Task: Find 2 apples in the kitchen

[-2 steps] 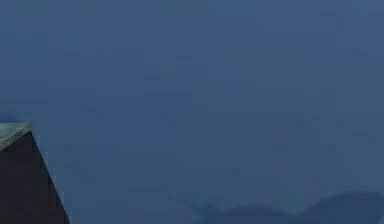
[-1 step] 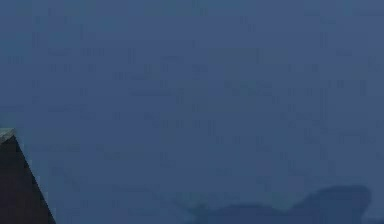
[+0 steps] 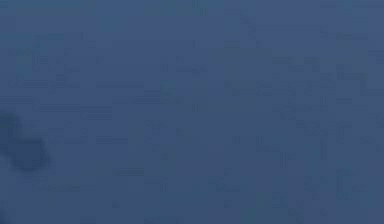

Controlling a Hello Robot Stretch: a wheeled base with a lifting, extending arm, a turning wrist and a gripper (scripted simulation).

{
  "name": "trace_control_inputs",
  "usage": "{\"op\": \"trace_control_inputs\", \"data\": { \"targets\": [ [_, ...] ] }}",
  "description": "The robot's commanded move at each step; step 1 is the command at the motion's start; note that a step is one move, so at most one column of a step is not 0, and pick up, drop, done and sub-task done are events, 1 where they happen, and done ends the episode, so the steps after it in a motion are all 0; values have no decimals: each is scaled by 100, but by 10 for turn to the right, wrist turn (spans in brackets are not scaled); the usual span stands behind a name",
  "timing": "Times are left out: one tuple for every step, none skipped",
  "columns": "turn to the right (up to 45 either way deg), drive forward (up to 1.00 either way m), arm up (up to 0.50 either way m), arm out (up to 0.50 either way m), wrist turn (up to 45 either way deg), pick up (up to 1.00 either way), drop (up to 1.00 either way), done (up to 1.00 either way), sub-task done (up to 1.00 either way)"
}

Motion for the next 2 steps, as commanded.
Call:
{"op": "trace_control_inputs", "data": {
  "targets": [
    [450, 0, 0, 0, 0, 0, 0, 0, 0],
    [150, 0, 0, 0, 0, 0, 0, 0, 0]
  ]
}}
